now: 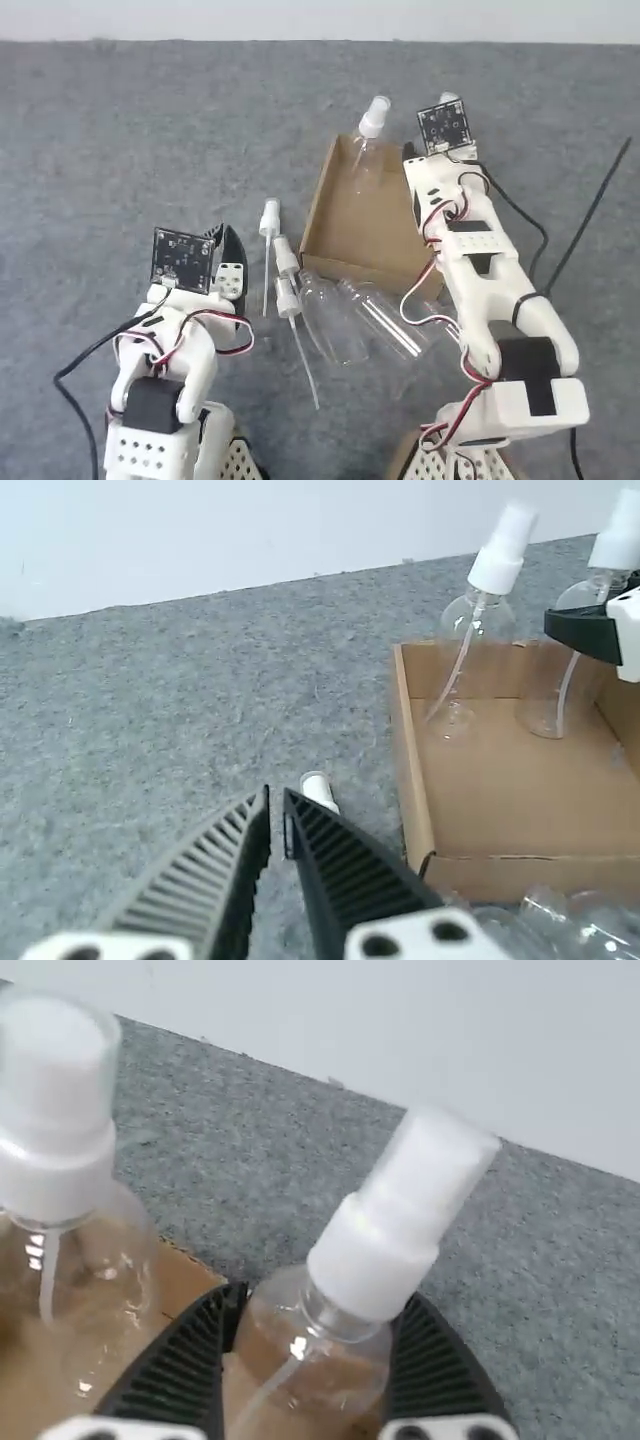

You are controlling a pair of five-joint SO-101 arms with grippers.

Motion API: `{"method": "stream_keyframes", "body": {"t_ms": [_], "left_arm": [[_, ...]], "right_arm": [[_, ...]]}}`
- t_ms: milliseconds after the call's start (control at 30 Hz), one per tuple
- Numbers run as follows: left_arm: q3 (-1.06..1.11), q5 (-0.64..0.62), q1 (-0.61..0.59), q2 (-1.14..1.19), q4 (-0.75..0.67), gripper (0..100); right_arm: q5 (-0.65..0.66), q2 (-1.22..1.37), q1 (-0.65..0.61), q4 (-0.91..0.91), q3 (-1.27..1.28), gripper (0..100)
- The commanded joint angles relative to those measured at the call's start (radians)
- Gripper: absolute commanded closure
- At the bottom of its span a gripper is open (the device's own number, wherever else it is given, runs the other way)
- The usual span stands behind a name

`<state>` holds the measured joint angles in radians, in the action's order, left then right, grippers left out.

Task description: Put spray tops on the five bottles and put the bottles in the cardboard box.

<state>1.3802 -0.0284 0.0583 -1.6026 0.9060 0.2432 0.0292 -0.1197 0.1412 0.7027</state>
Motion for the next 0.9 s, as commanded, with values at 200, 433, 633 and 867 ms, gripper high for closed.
{"method": "stream_keyframes", "body": {"t_ms": [200,433,633,867], "left_arm": [[-0.005,0.002,-0.006,-0.015,-0.028,99],[-0.005,0.002,-0.006,-0.015,-0.028,99],[-0.005,0.002,-0.005,-0.015,-0.028,99],[-0.005,0.003,-0.003,-0.015,-0.028,99]], "right_arm": [[-0.008,-0.015,-0.027,0.012,-0.009,80.4],[-0.008,-0.015,-0.027,0.012,-0.009,80.2],[-0.008,-0.015,-0.027,0.012,-0.009,73.7],[-0.008,-0.016,-0.027,0.012,-0.012,72.6]]}}
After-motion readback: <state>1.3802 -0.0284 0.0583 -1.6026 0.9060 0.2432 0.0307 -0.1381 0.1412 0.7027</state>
